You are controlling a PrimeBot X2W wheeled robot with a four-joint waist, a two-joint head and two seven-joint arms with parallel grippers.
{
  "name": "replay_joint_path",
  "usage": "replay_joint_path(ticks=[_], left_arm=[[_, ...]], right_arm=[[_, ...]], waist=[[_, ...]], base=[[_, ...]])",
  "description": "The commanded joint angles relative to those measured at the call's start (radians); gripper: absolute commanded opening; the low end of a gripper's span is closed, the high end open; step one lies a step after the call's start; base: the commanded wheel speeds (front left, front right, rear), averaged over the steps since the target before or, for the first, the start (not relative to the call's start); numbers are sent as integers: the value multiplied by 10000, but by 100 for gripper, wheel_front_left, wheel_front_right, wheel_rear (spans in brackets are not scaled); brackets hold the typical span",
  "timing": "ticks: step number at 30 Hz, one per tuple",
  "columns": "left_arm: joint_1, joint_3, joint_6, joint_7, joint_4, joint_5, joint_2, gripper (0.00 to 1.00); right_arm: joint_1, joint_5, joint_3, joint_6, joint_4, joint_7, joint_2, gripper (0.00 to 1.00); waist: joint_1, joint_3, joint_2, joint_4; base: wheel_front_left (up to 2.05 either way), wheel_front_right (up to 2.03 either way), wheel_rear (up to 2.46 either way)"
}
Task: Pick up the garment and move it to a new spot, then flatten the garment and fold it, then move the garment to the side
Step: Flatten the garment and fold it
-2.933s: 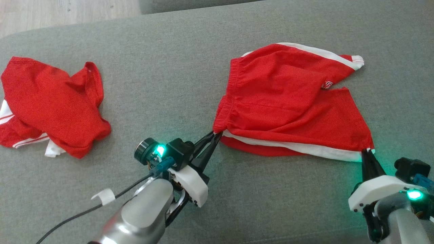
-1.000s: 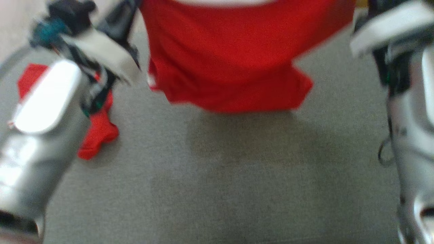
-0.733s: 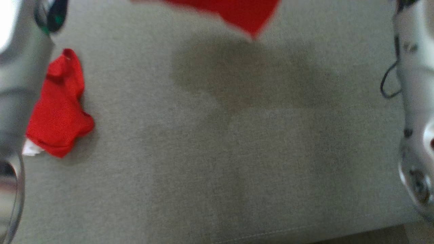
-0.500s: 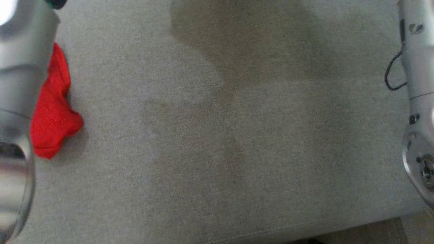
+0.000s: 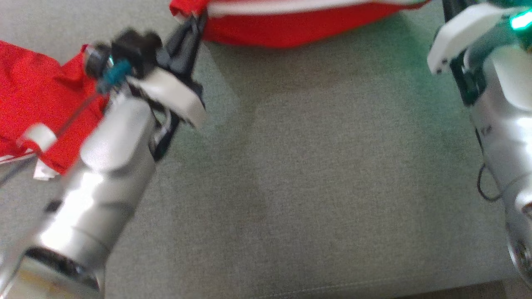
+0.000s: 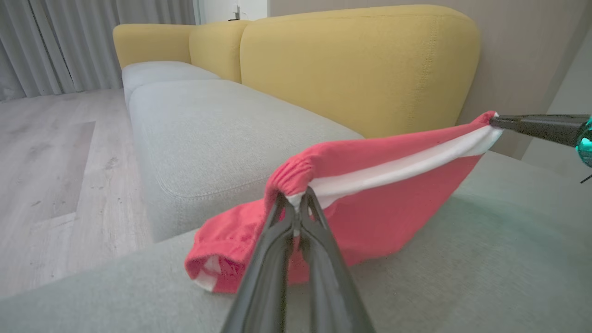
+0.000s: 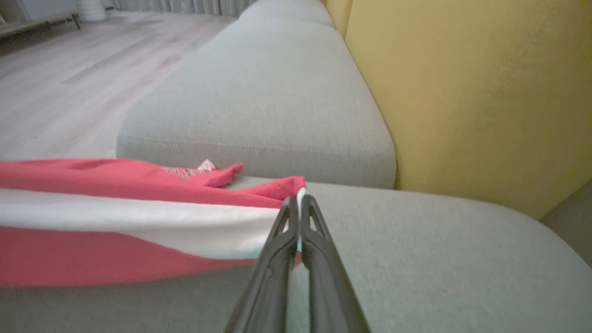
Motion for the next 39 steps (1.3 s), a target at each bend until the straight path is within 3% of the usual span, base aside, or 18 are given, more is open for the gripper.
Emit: replay_joint_path(ticks=[1, 6, 13, 20, 25, 27, 32, 35, 39], left_arm=[[-255, 230, -52, -92, -396, -75, 300, 0], [1490, -134, -55, -93, -1122, -259, 327, 0], [3468, -400, 256, -94, -2275, -346, 377, 0], [5391, -929, 752, 227, -3570, -534, 383, 0], [6222, -1143, 1146, 515, -4705, -592, 598, 0], [6277, -1084, 1313, 600, -5134, -618, 679, 0], [5732, -758, 1596, 860, -5677, -636, 791, 0], [5170, -455, 1596, 919, -5708, -804, 648, 0], [4380, -180, 1547, 899, -5438, -873, 430, 0]], right_arm=[[128, 253, 245, 67, -308, 120, -63, 0], [1560, 2167, 1625, 67, -1357, 1516, -1042, 0], [3562, 4427, 3188, 67, -4022, 3481, -3092, 0], [5521, 5544, 3164, 67, -6432, 4608, -4747, 0], [6760, 5624, 2171, 67, -7889, 4949, -5423, 0], [7018, 5278, 1533, 67, -8438, 4849, -5414, 0], [6892, 4029, 90, 67, -9564, 4822, -4408, 0], [6317, 3287, -473, 67, -9630, 4791, -3632, 0], [5266, 2416, -478, 67, -9160, 4633, -2901, 0]], waist=[[0, -256, 0, 70], [0, -926, 0, 44], [0, -1936, 0, -7], [0, -2762, 0, 50], [0, -3050, 0, 135], [0, -2979, 0, 209], [0, -2380, 0, 475], [0, -1900, 0, 701], [0, -1290, 0, 1043]], base=[[0, 0, 0], [0, 0, 0], [0, 0, 0], [0, 0, 0], [0, 0, 0], [0, 0, 0], [0, 0, 0], [0, 0, 0], [0, 0, 0]])
